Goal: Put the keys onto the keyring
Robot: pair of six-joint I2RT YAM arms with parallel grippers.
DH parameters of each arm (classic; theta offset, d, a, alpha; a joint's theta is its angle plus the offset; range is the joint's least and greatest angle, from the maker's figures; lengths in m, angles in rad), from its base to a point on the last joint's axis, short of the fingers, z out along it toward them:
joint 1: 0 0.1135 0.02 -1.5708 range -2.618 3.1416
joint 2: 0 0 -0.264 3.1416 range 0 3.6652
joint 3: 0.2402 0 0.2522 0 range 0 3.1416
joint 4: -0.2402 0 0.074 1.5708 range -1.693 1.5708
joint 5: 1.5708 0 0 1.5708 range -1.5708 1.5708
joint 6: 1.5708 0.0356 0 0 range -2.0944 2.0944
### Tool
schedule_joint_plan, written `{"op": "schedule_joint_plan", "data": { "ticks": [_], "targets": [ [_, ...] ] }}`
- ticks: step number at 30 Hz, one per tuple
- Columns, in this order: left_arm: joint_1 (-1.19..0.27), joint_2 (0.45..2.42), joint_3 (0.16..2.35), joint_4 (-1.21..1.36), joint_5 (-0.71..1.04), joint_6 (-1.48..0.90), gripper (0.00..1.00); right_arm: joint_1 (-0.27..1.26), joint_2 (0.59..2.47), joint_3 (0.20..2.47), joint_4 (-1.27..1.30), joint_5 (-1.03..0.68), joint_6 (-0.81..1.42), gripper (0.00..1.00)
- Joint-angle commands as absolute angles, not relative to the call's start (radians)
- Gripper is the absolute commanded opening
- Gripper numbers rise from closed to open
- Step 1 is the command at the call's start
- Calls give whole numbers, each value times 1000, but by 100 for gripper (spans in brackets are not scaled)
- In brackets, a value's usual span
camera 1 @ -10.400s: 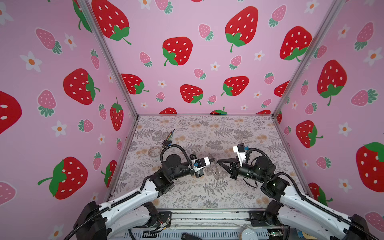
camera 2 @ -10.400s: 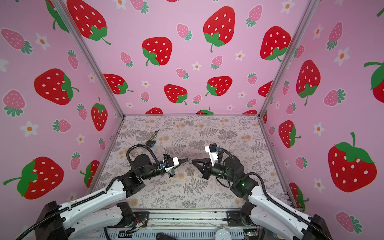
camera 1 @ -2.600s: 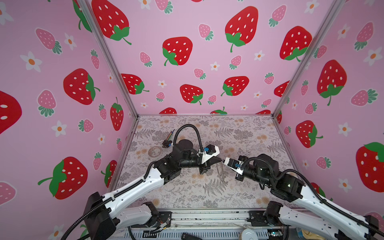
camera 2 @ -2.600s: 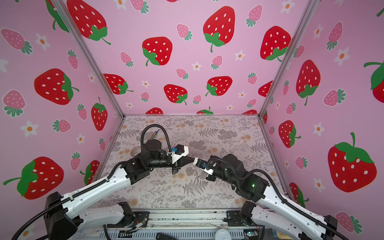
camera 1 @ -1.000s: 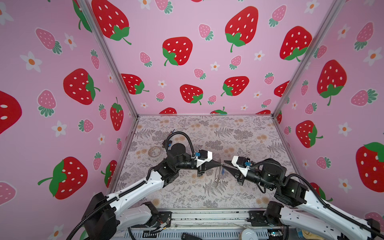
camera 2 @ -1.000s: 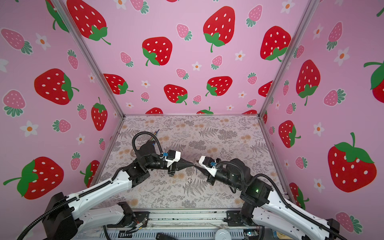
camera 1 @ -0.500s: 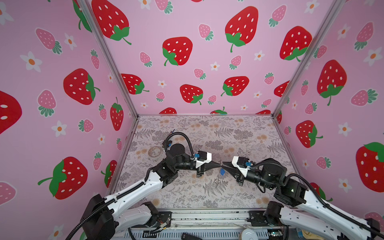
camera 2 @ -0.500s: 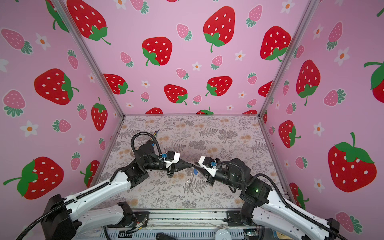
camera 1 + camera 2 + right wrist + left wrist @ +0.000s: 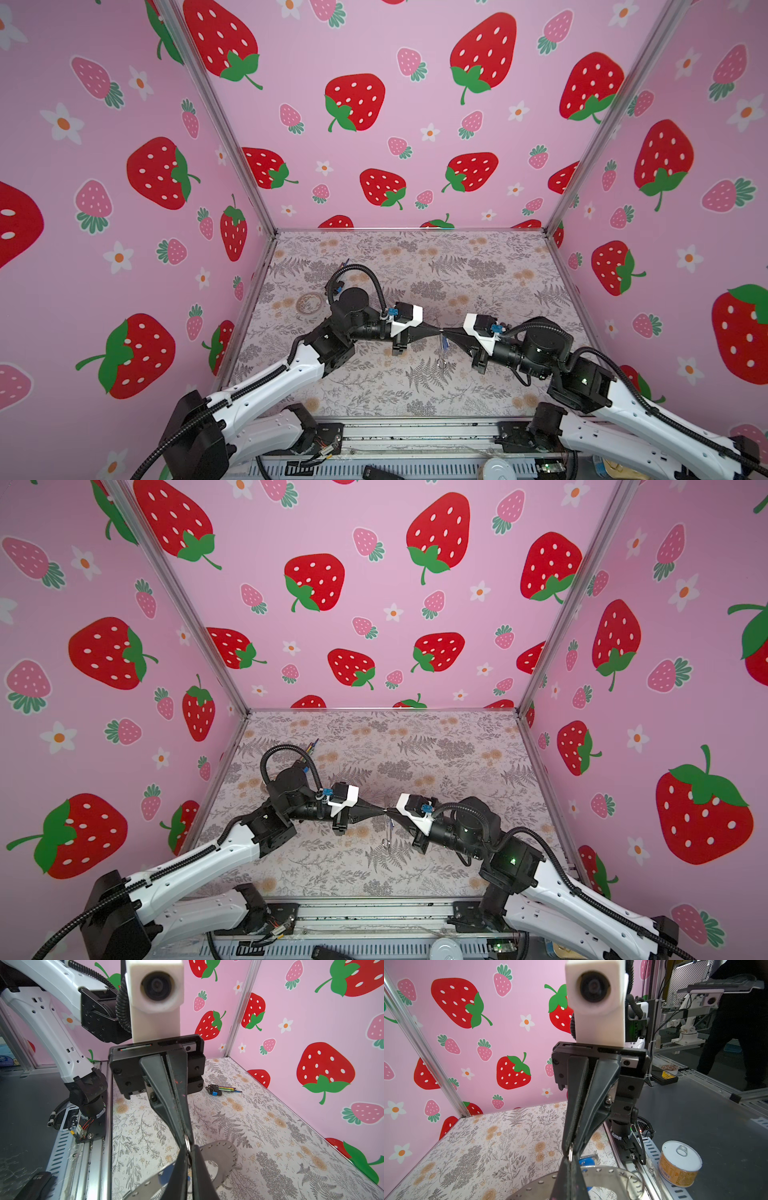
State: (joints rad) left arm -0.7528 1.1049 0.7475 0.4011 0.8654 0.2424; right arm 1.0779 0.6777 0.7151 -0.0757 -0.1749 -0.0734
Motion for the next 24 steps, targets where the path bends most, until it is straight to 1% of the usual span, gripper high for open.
{"op": "schedule_joint_plan", "data": {
  "ticks": [1, 5, 13, 14, 15, 18, 21, 24],
  "targets": [
    [-759, 1088, 788, 457, 896, 250, 0, 1078, 673, 708, -79, -189, -59, 8],
    [-763, 1089, 787, 462, 894, 248, 0, 1078, 673, 706, -80, -198, -47, 0],
    [-762, 1093, 801, 365, 872, 308, 0, 1074, 686, 715, -94, -187, -29, 0],
    [-764, 1094, 806, 341, 863, 326, 5, 1072, 692, 721, -104, -184, -29, 0],
    [-763, 1094, 809, 315, 850, 341, 11, 1071, 698, 729, -114, -186, -28, 0],
    [-762, 1090, 836, 207, 806, 413, 24, 1068, 719, 747, -150, -186, -34, 0],
    [-763, 1081, 874, 67, 762, 511, 29, 1060, 739, 770, -187, -186, -51, 0],
    [-763, 1071, 900, -16, 725, 565, 31, 1051, 763, 796, -216, -192, -58, 0]
  ]
}}
